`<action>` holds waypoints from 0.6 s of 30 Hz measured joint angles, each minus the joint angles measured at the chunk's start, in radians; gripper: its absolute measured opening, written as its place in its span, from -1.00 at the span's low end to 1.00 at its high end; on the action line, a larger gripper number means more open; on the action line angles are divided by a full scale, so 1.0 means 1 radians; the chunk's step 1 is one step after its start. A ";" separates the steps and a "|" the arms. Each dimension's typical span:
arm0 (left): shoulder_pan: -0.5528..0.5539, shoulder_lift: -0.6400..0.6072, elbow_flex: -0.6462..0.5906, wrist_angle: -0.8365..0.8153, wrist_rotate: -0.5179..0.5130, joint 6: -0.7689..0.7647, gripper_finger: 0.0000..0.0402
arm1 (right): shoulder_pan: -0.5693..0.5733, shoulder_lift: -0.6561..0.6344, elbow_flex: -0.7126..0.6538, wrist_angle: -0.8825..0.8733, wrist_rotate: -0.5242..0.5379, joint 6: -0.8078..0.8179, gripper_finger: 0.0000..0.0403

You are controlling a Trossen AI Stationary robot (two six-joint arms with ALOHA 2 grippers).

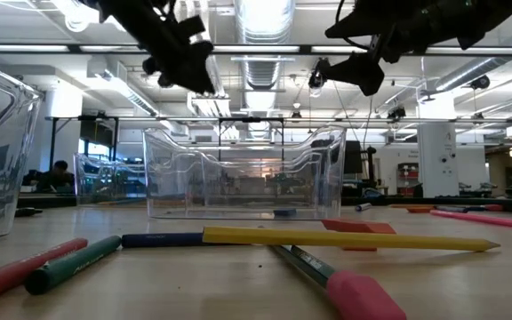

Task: Sort crayons/erasers/pens/pencils in bins
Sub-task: Put the top orange eraser into the middle transparent bin

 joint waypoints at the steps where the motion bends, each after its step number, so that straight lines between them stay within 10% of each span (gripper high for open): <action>1: -0.003 -0.011 -0.018 0.054 0.027 0.004 -0.08 | 0.000 0.000 0.000 -0.011 0.004 0.000 0.77; 10: -0.032 -0.093 -0.242 0.556 0.288 -0.003 -0.08 | 0.000 0.000 0.000 -0.182 0.068 0.004 0.77; 18: -0.118 -0.082 -0.349 0.694 0.303 -0.001 -0.08 | 0.000 -0.005 0.000 -0.329 0.181 0.011 0.77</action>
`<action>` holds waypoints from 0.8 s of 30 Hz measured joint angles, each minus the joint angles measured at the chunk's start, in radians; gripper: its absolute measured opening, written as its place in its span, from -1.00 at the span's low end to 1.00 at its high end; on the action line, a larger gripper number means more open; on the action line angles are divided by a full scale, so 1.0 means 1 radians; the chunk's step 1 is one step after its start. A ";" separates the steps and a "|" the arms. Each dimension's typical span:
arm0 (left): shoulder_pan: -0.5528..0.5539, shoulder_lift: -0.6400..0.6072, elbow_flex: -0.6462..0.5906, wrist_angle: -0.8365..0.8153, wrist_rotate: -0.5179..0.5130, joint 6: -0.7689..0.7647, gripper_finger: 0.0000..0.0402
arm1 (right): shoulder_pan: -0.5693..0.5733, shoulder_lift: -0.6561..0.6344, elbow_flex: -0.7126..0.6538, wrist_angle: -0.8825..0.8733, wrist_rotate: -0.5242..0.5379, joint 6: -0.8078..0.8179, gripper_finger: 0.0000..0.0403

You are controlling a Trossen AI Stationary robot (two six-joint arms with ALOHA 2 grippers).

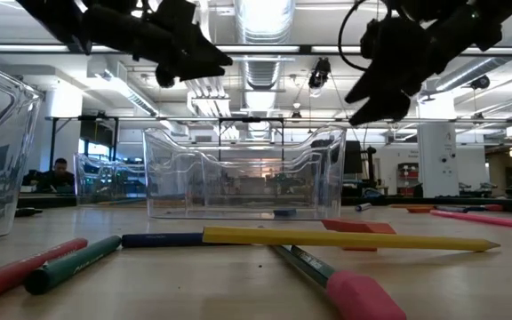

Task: Sort crayons/erasers/pens/pencils in bins
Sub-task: Put the top orange eraser into the middle transparent bin

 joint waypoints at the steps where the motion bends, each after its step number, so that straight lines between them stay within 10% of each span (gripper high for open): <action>1: -0.012 0.005 -0.002 -0.002 0.002 0.000 -0.08 | -0.001 -0.005 0.000 -0.024 0.033 -0.001 0.77; 12: -0.094 0.071 0.003 0.073 0.004 -0.052 -0.08 | -0.130 -0.040 -0.010 -0.385 0.261 0.095 0.77; 24: -0.105 0.103 0.003 0.102 0.003 -0.053 -0.08 | -0.185 -0.034 -0.156 -0.359 0.341 0.182 0.72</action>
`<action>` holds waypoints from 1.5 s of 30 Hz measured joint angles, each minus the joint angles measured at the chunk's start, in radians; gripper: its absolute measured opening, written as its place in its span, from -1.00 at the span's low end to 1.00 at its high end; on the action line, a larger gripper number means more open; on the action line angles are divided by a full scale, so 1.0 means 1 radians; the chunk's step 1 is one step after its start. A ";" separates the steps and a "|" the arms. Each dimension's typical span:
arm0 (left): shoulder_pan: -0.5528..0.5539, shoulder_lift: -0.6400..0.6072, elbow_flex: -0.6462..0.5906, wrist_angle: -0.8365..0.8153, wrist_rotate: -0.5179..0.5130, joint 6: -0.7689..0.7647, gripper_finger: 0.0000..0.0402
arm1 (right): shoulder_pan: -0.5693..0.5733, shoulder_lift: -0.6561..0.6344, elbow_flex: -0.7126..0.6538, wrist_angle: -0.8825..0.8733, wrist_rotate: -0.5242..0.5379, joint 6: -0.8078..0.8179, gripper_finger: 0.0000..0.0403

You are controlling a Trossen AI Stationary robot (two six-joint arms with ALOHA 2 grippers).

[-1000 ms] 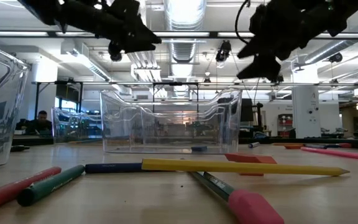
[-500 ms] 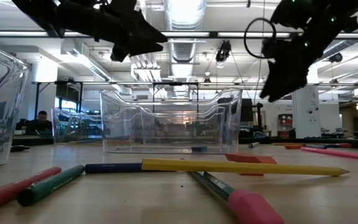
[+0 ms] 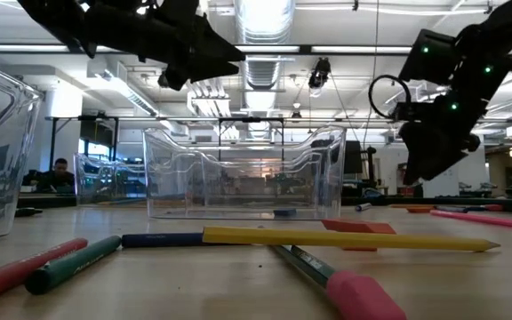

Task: Sort crayons/erasers/pens/pencils in bins
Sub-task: Put the top orange eraser into the middle transparent bin

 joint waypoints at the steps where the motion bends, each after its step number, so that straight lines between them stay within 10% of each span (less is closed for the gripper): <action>1: 0.000 0.000 0.000 0.001 0.000 -0.001 -0.08 | 0.001 0.000 -0.008 0.013 0.000 0.003 0.69; 45: -0.005 0.057 0.000 0.039 -0.001 -0.027 -0.08 | 0.004 0.018 -0.206 0.334 0.061 0.054 0.20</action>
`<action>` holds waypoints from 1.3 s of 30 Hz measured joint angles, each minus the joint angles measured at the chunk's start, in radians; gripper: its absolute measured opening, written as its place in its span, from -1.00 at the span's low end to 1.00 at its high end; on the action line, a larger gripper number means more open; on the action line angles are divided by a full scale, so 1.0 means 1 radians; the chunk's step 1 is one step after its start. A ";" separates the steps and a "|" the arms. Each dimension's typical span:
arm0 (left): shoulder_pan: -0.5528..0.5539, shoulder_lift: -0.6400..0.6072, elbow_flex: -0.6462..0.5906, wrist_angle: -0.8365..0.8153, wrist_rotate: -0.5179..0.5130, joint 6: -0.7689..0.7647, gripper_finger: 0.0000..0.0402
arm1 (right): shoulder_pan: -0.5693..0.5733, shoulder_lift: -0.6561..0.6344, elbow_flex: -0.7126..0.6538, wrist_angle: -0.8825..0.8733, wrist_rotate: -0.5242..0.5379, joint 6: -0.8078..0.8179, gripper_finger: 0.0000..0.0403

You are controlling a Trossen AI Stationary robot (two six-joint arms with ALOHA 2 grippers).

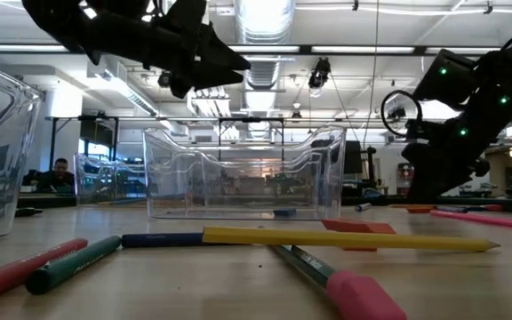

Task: Sort crayons/erasers/pens/pencils in bins
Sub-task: Put the top orange eraser into the middle transparent bin

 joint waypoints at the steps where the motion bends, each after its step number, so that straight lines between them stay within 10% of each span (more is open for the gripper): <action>1: 0.000 0.008 0.000 0.009 0.000 0.000 -0.08 | 0.000 0.010 0.000 0.005 0.000 0.000 0.20; 18: 0.000 0.028 0.006 0.040 0.000 0.002 -0.08 | -0.023 0.176 0.003 0.082 0.012 0.000 0.15; 39: 0.000 0.028 0.006 0.039 0.000 0.003 -0.08 | -0.027 0.171 0.032 0.064 0.006 -0.047 -0.66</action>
